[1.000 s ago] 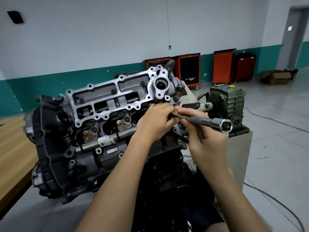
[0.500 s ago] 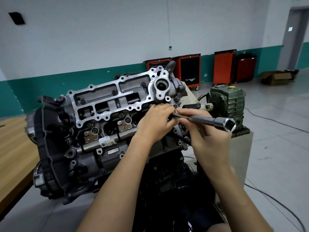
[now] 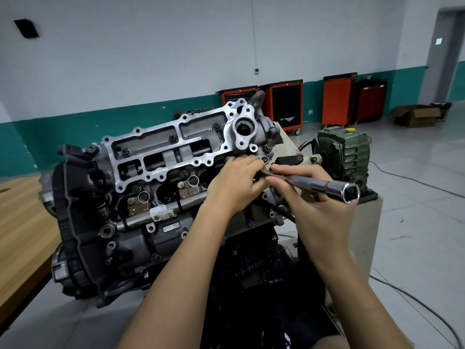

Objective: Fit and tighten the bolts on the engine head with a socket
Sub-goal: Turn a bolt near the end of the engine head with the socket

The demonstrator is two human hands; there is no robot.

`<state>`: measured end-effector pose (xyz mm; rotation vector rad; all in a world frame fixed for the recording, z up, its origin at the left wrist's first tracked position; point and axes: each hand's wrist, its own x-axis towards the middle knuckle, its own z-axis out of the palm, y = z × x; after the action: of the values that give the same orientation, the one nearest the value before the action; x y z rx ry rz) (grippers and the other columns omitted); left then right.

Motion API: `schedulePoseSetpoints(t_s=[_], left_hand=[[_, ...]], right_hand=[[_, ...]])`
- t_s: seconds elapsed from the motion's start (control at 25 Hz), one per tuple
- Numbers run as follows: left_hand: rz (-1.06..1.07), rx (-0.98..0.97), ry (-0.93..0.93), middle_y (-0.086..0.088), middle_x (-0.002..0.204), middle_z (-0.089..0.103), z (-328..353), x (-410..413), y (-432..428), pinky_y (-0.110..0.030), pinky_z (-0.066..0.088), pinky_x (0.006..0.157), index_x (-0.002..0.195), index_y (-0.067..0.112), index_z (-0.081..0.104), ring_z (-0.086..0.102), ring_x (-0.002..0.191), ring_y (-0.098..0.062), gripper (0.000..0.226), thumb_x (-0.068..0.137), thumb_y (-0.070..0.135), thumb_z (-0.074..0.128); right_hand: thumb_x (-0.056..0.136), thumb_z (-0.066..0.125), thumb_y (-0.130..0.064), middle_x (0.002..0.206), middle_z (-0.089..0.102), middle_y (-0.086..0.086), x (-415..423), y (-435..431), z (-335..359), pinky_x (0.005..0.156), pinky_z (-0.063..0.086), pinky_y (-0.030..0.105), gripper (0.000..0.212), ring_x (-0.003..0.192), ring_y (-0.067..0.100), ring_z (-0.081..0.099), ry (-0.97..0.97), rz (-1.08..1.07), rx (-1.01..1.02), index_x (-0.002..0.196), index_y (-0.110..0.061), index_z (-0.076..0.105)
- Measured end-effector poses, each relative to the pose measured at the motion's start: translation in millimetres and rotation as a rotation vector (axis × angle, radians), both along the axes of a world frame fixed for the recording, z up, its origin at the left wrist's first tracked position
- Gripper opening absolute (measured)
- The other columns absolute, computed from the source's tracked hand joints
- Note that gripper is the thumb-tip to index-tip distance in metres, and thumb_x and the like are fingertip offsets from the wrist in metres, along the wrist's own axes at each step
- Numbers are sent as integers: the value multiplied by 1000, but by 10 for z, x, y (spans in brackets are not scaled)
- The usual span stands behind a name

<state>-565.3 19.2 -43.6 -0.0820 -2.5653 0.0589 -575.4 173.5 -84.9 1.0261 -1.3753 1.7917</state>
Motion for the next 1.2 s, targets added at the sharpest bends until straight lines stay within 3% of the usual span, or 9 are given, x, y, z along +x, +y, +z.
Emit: schedulePoseSetpoints(t_s=[0.08, 0.16, 0.4, 0.6, 0.8, 1.0, 1.2], left_hand=[[-6, 1, 8, 1, 108, 62, -13, -1, -11, -29, 32, 89, 101, 13, 61, 52, 105, -20, 31, 87, 33, 43], [-3, 6, 26, 2, 109, 63, -25, -7, -13, -29, 33, 91, 102, 13, 62, 52, 105, -19, 28, 89, 32, 45], [-14, 5, 41, 0, 101, 61, -18, -12, -14, -29, 32, 85, 96, 12, 59, 52, 99, -20, 22, 88, 29, 48], [0, 23, 35, 0, 106, 62, -21, 0, 5, -28, 32, 90, 102, 12, 62, 52, 103, -19, 28, 88, 30, 45], [-7, 25, 59, -1, 100, 61, -20, 2, 14, -29, 32, 86, 95, 12, 59, 52, 99, -21, 20, 90, 28, 50], [1, 15, 58, 1, 109, 62, -28, -7, 2, -28, 32, 91, 104, 13, 62, 51, 105, -19, 25, 90, 30, 51], [-7, 28, 48, 0, 99, 62, -12, 6, 17, -30, 33, 86, 97, 12, 61, 52, 98, -20, 31, 87, 34, 42]], right_hand=[[85, 71, -24, 97, 72, 0, 19, 8, -12, 82, 55, 42, 26, 93, 14, 68, 23, -8, 54, 100, -2, 71], [91, 62, -13, 106, 70, 3, 27, 13, -37, 89, 53, 36, 21, 101, 12, 66, 146, -68, 126, 105, 1, 68], [81, 75, -11, 92, 72, 5, -7, 22, 17, 75, 57, 39, 20, 86, 15, 69, 105, -84, 33, 96, 2, 72], [89, 60, 0, 106, 70, 7, 25, 2, -26, 83, 56, 40, 17, 98, 18, 68, 231, -112, 131, 103, 5, 69], [78, 78, -11, 92, 73, 7, -34, 51, 37, 73, 58, 40, 21, 87, 16, 71, 145, -173, 13, 93, 3, 73], [90, 62, 0, 108, 69, 8, -5, 43, -23, 87, 55, 40, 19, 103, 17, 67, 198, -80, 148, 107, 5, 67], [81, 75, -14, 91, 73, 6, -6, 42, 47, 73, 57, 42, 20, 85, 17, 70, 110, -125, 51, 94, 1, 73]])
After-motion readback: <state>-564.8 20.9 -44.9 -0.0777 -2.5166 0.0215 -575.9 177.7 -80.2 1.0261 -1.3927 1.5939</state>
